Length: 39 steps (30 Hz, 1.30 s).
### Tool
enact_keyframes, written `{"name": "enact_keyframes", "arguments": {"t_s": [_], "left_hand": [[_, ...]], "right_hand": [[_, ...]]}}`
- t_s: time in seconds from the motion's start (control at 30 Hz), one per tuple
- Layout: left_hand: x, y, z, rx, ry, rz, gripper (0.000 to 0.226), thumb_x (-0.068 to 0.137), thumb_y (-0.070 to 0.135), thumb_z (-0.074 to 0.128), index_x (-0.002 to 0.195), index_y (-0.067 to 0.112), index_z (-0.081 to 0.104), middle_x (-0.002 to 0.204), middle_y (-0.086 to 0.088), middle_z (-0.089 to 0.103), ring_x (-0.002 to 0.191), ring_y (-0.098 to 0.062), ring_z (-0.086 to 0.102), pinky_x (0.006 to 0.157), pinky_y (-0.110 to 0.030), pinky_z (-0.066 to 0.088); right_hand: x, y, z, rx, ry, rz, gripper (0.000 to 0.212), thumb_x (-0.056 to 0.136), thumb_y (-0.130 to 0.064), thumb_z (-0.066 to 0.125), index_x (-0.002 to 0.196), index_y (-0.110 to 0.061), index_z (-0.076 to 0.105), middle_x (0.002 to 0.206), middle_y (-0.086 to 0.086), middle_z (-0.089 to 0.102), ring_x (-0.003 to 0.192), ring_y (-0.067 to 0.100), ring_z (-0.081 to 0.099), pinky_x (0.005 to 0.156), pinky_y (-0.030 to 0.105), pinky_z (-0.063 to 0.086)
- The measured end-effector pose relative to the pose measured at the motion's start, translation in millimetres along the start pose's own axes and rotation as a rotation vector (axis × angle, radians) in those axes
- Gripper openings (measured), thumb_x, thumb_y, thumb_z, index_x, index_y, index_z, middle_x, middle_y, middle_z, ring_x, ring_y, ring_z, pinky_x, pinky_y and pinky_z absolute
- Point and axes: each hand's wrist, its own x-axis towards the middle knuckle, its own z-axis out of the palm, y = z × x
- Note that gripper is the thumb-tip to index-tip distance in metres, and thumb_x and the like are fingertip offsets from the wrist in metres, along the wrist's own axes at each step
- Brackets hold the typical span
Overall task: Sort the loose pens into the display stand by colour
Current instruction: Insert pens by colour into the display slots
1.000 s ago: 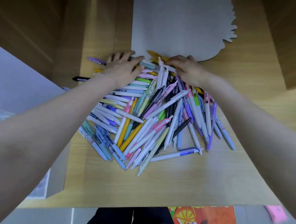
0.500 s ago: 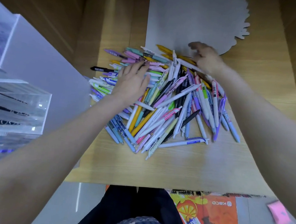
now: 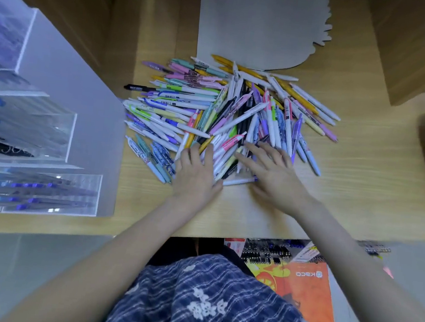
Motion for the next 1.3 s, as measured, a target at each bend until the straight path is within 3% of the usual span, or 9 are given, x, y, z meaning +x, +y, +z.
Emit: {"name": "enact_keyframes", "arguments": {"t_s": [0.2,0.4,0.53,0.67,0.87,0.97,1.1,1.23,1.3], "left_hand": [[8,7,-1,0.049,-0.018,-0.048,0.084,0.086,0.044,0.055,0.143,0.004,0.009,0.137,-0.019,0.025,0.122,-0.032,0.031,0.098,-0.037,0.033],[11,-3,-9,-0.11,-0.078,0.025,0.065,0.09,0.03,0.054,0.137,0.0,0.021,0.132,-0.019,0.032,0.117,-0.031,0.039,0.086,-0.034,0.04],[12,-19,-24,-0.233,-0.163,0.065,0.039,0.093,0.024,0.05,0.12,0.001,0.036,0.112,-0.019,0.048,0.091,-0.031,0.053,0.073,-0.033,0.037],[9,-37,-42,-0.61,-0.369,0.047,0.018,0.093,0.017,0.049,0.098,0.008,0.035,0.062,-0.01,0.056,0.053,-0.025,0.057,0.051,-0.029,0.044],[-9,-58,-73,-1.108,-0.391,-0.023,0.025,0.092,0.011,0.052,0.116,0.002,0.048,0.094,-0.014,0.065,0.078,-0.017,0.066,0.066,-0.027,0.052],[-25,-66,-90,-1.44,-0.37,-0.067,0.01,0.091,0.0,0.047,0.095,0.008,0.053,0.074,-0.005,0.062,0.055,-0.014,0.055,0.05,-0.024,0.047],[-45,-85,-102,-1.609,-0.328,-0.036,0.022,0.078,0.014,0.057,0.093,0.0,0.051,0.063,-0.004,0.055,0.047,-0.01,0.049,0.045,-0.021,0.039],[-69,-110,-113,-1.668,-0.259,0.078,0.02,0.075,0.02,0.062,0.084,0.004,0.053,0.062,-0.003,0.053,0.046,-0.009,0.046,0.043,-0.018,0.038],[-86,-124,-120,-1.681,-0.187,0.119,0.016,0.077,0.016,0.059,0.083,0.004,0.053,0.057,0.003,0.056,0.044,-0.009,0.045,0.041,-0.017,0.037]], "right_hand": [[8,3,13,-0.162,0.208,-0.138,0.044,0.073,0.002,0.062,0.113,-0.011,0.048,0.114,0.012,0.059,0.104,0.033,0.039,0.074,0.045,0.049],[-2,24,9,-0.284,0.227,-0.224,0.016,0.083,-0.003,0.044,0.094,-0.006,0.054,0.097,0.013,0.06,0.089,0.027,0.039,0.072,0.036,0.037],[14,12,-18,0.012,0.224,-0.165,0.014,0.088,-0.013,0.052,0.092,-0.004,0.061,0.094,0.009,0.061,0.088,0.022,0.037,0.076,0.025,0.034],[31,-9,-60,0.5,0.247,0.083,0.019,0.092,-0.022,0.055,0.081,-0.007,0.056,0.08,0.003,0.058,0.082,0.021,0.047,0.07,0.027,0.038],[63,-26,-79,1.012,0.473,0.474,0.023,0.095,-0.015,0.048,0.077,-0.005,0.056,0.066,0.004,0.058,0.06,0.018,0.054,0.059,0.031,0.044],[77,-44,-88,1.299,0.604,0.651,0.026,0.088,-0.007,0.049,0.062,-0.007,0.05,0.047,0.0,0.047,0.041,0.011,0.041,0.049,0.022,0.035],[86,-83,-102,1.542,0.527,0.542,0.024,0.088,-0.007,0.043,0.065,-0.008,0.047,0.041,0.001,0.032,0.04,0.011,0.036,0.059,0.017,0.043],[93,-135,-111,1.82,0.374,0.379,0.023,0.093,-0.008,0.03,0.079,-0.006,0.048,0.042,-0.001,0.031,0.051,0.016,0.034,0.07,0.03,0.047],[95,-163,-120,1.841,0.337,0.35,0.022,0.094,-0.005,0.025,0.079,-0.009,0.041,0.046,-0.001,0.032,0.049,0.016,0.035,0.053,0.027,0.046]]}}
